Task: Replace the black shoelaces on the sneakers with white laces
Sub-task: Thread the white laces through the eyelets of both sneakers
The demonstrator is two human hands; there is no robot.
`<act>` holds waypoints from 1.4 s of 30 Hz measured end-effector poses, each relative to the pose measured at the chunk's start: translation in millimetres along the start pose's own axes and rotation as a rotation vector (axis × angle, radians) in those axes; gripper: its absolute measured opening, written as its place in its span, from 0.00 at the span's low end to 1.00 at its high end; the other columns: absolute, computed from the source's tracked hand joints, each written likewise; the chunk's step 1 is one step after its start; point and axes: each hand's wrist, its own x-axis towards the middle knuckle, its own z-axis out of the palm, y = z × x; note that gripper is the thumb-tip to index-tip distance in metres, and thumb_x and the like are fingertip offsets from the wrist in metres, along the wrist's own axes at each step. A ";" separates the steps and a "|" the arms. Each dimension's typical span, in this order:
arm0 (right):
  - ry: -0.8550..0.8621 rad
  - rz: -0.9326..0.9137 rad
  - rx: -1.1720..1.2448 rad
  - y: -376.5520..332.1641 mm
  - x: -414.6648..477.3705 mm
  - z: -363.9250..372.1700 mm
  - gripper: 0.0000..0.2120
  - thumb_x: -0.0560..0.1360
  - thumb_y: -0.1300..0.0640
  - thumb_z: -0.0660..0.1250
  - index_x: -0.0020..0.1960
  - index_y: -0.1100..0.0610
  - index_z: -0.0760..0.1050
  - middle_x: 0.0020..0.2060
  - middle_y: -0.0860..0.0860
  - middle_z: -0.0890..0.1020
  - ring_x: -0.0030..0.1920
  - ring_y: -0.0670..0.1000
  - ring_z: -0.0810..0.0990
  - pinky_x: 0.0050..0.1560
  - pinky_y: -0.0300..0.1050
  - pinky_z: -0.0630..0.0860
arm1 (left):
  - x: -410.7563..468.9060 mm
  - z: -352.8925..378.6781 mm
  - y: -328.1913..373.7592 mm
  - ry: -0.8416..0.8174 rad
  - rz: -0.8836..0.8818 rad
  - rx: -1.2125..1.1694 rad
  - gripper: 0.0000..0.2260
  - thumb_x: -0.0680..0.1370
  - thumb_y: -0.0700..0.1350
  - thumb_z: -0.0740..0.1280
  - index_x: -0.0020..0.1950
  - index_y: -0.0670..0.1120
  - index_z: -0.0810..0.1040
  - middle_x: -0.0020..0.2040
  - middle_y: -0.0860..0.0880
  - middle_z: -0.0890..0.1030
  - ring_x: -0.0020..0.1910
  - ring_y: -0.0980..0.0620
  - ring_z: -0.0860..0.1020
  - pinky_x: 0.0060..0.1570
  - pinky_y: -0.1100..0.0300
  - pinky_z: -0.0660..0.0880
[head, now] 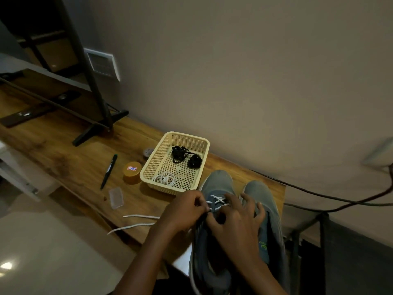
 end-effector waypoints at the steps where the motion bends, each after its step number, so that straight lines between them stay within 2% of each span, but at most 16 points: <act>1: -0.002 0.003 0.004 -0.1 -0.1 -1.1 0.17 0.65 0.40 0.57 0.29 0.48 0.79 0.50 0.46 0.82 0.58 0.59 0.76 0.61 0.57 0.53 | 0.1 -1.0 0.1 0.003 -0.010 -0.010 0.09 0.74 0.42 0.69 0.35 0.51 0.75 0.38 0.52 0.80 0.41 0.52 0.80 0.48 0.47 0.77; 3: -0.017 0.009 0.006 -0.4 -0.2 -1.6 0.16 0.65 0.40 0.59 0.30 0.48 0.79 0.49 0.45 0.82 0.55 0.57 0.77 0.60 0.56 0.54 | 0.6 -1.7 -0.2 0.014 -0.025 -0.011 0.09 0.74 0.40 0.68 0.35 0.50 0.74 0.37 0.51 0.79 0.40 0.51 0.79 0.47 0.47 0.77; 8: -0.133 0.035 0.052 -2.0 -2.0 -7.0 0.13 0.70 0.42 0.66 0.39 0.49 0.83 0.57 0.45 0.78 0.61 0.54 0.71 0.66 0.60 0.54 | -0.1 0.6 0.9 0.018 -0.023 0.007 0.08 0.74 0.39 0.67 0.37 0.48 0.72 0.35 0.52 0.77 0.34 0.59 0.76 0.32 0.68 0.72; 11: -0.224 0.045 0.083 -2.3 0.3 -14.8 0.14 0.74 0.42 0.62 0.48 0.47 0.82 0.65 0.42 0.71 0.66 0.49 0.64 0.69 0.58 0.49 | 0.0 0.6 -0.2 0.024 -0.027 0.000 0.07 0.75 0.43 0.68 0.37 0.50 0.74 0.36 0.52 0.79 0.37 0.56 0.79 0.41 0.57 0.78; 14: -0.263 0.072 0.201 1.0 9.4 -22.6 0.13 0.75 0.43 0.61 0.45 0.49 0.80 0.63 0.42 0.72 0.63 0.46 0.67 0.69 0.53 0.55 | 0.0 -1.9 -3.5 0.126 -0.038 0.049 0.08 0.78 0.52 0.65 0.41 0.52 0.76 0.36 0.53 0.81 0.38 0.55 0.80 0.45 0.50 0.79; 15: -0.227 0.080 0.296 2.2 13.3 -26.5 0.11 0.75 0.46 0.63 0.43 0.51 0.80 0.60 0.44 0.75 0.59 0.46 0.71 0.66 0.51 0.62 | -0.1 -2.6 -4.2 0.168 -0.042 0.070 0.07 0.78 0.52 0.64 0.43 0.52 0.75 0.36 0.54 0.81 0.38 0.56 0.80 0.45 0.51 0.79; 17: -0.146 0.092 0.458 5.3 21.6 -32.1 0.07 0.74 0.54 0.66 0.39 0.54 0.79 0.48 0.49 0.79 0.46 0.45 0.75 0.49 0.44 0.71 | -0.8 -2.8 -3.4 0.172 -0.038 0.137 0.03 0.77 0.51 0.65 0.49 0.54 0.75 0.42 0.56 0.81 0.42 0.55 0.80 0.47 0.51 0.79; 19: -0.109 0.113 0.523 9.1 29.9 -37.0 0.06 0.73 0.60 0.67 0.37 0.57 0.78 0.39 0.51 0.79 0.38 0.46 0.75 0.36 0.39 0.68 | -2.1 1.0 -0.9 0.118 -0.031 0.221 0.07 0.77 0.52 0.66 0.54 0.55 0.77 0.49 0.54 0.81 0.49 0.52 0.79 0.50 0.52 0.77; 22: -0.136 0.148 0.578 12.4 40.8 -43.2 0.05 0.71 0.64 0.67 0.38 0.61 0.80 0.37 0.53 0.80 0.35 0.46 0.75 0.33 0.33 0.67 | -2.2 1.1 5.6 0.115 -0.038 0.258 0.08 0.76 0.54 0.66 0.45 0.51 0.78 0.46 0.50 0.79 0.47 0.50 0.78 0.47 0.55 0.75; 24: -0.175 0.179 0.643 11.9 44.9 -45.7 0.06 0.72 0.65 0.67 0.37 0.61 0.80 0.35 0.51 0.80 0.35 0.45 0.75 0.33 0.31 0.67 | -0.4 -5.3 9.6 0.120 -0.029 0.176 0.10 0.77 0.55 0.64 0.40 0.51 0.74 0.48 0.49 0.74 0.51 0.49 0.75 0.50 0.54 0.73; 27: -0.201 0.178 0.778 6.4 48.6 -54.3 0.08 0.73 0.64 0.67 0.36 0.56 0.79 0.33 0.48 0.80 0.37 0.48 0.78 0.38 0.35 0.72 | -1.4 -23.3 21.0 0.159 0.002 0.017 0.09 0.79 0.55 0.59 0.41 0.54 0.72 0.53 0.50 0.70 0.60 0.46 0.68 0.63 0.45 0.66; 31: -0.237 0.058 0.990 -12.2 47.1 -83.8 0.07 0.73 0.63 0.68 0.42 0.52 0.80 0.38 0.48 0.82 0.38 0.48 0.80 0.40 0.36 0.75 | -18.5 -44.1 54.9 0.227 0.148 -0.178 0.14 0.80 0.56 0.56 0.38 0.54 0.74 0.48 0.55 0.74 0.57 0.47 0.72 0.64 0.38 0.63; 34: -0.243 -0.067 1.169 -25.5 44.9 -105.8 0.08 0.72 0.64 0.69 0.48 0.54 0.81 0.41 0.49 0.84 0.39 0.49 0.82 0.42 0.42 0.79 | -34.1 -52.1 81.3 0.253 0.252 -0.246 0.17 0.75 0.61 0.55 0.38 0.52 0.74 0.45 0.56 0.75 0.52 0.54 0.75 0.63 0.44 0.66; 38: -0.194 -0.098 1.309 -30.5 46.4 -115.3 0.05 0.72 0.69 0.68 0.45 0.63 0.80 0.33 0.49 0.83 0.33 0.44 0.80 0.36 0.37 0.77 | -52.8 -59.0 108.0 0.318 0.363 -0.511 0.17 0.79 0.52 0.59 0.46 0.41 0.79 0.39 0.53 0.78 0.45 0.58 0.77 0.51 0.61 0.73; 40: -0.159 -0.074 1.290 -26.7 48.9 -112.4 0.04 0.71 0.68 0.69 0.45 0.65 0.81 0.33 0.48 0.83 0.32 0.43 0.79 0.35 0.36 0.76 | -59.8 -64.6 114.9 0.368 0.398 -0.649 0.16 0.77 0.55 0.61 0.46 0.44 0.81 0.40 0.52 0.81 0.47 0.54 0.79 0.52 0.57 0.75; 42: -0.155 -0.036 1.253 -22.0 51.2 -109.0 0.04 0.70 0.68 0.70 0.44 0.65 0.81 0.32 0.47 0.83 0.32 0.44 0.79 0.35 0.36 0.76 | -65.2 -70.3 118.1 0.427 0.428 -0.731 0.12 0.76 0.55 0.64 0.38 0.53 0.82 0.46 0.42 0.81 0.49 0.47 0.79 0.53 0.52 0.76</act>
